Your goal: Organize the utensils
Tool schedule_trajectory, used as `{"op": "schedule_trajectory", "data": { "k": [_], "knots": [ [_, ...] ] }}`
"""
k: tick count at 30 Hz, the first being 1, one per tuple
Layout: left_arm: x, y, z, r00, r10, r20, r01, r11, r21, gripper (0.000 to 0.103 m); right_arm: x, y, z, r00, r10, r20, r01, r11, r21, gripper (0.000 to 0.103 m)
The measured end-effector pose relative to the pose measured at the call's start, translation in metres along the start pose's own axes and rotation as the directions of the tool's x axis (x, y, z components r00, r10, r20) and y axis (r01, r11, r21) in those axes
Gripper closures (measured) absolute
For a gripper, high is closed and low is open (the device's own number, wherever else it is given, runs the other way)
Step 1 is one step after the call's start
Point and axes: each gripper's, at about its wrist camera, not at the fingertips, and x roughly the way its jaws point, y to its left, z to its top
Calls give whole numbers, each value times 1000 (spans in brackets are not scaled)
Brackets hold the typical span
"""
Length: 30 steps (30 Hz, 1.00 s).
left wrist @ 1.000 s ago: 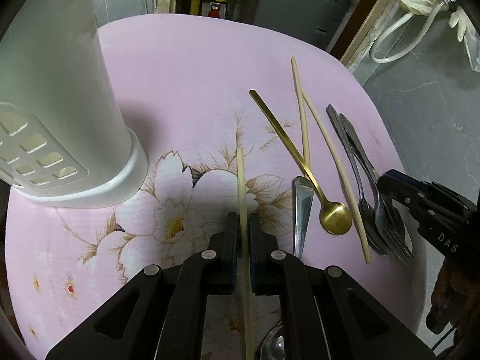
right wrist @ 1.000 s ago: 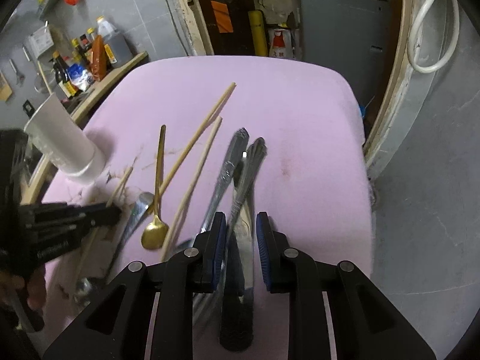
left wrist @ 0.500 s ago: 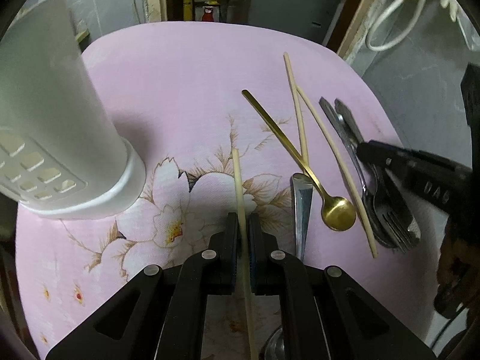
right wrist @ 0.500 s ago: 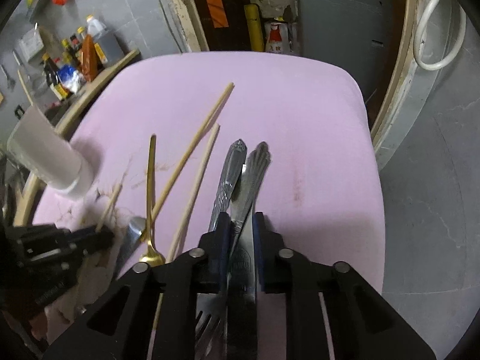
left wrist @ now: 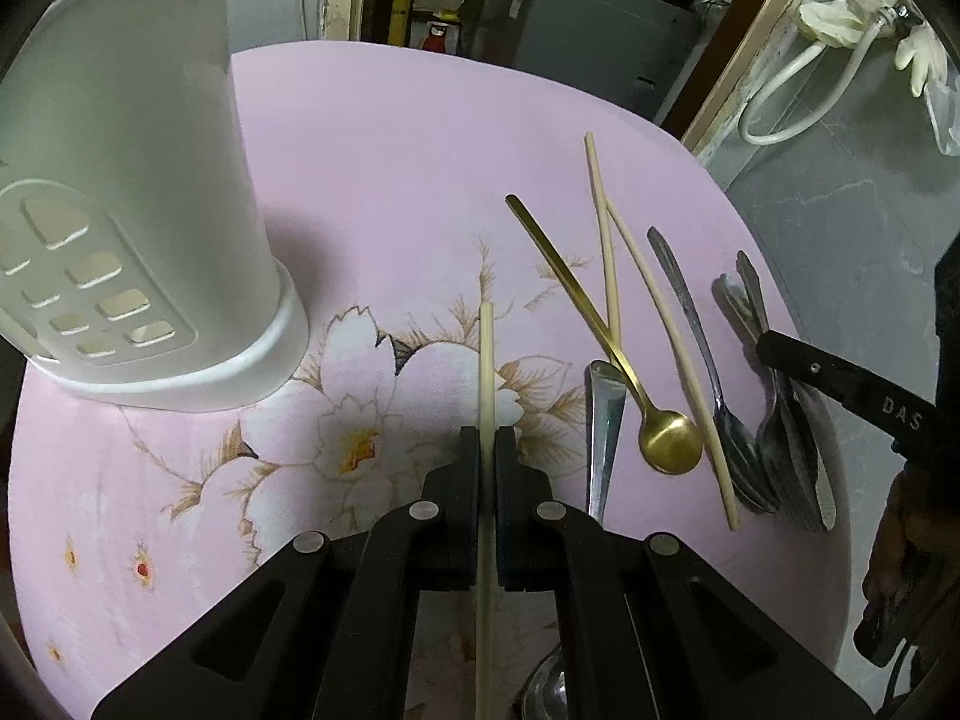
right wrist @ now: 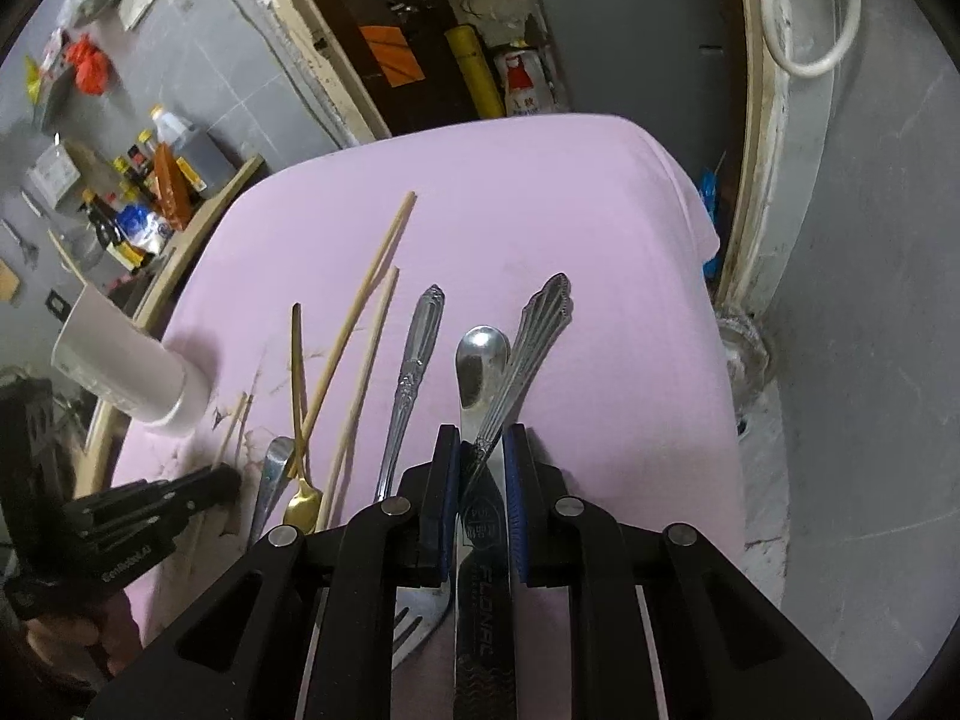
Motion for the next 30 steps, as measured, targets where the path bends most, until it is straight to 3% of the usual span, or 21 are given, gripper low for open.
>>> {"op": "schedule_trajectory", "data": {
  "k": [13,25,30],
  "knots": [
    [5,-3,4,1000,-2,-12,2,1000,17,101,29,-30,34,993,114,-18,-109,973,204,92],
    [4,2,1,999,-39,35,40,999,-31,101,22,-22,30,991,112,69,-123,974,191,100],
    [-9,6,-5,992,-55,113,59,997,-39,101,5,-5,21,986,94,135,-111,986,127,102]
  ]
}}
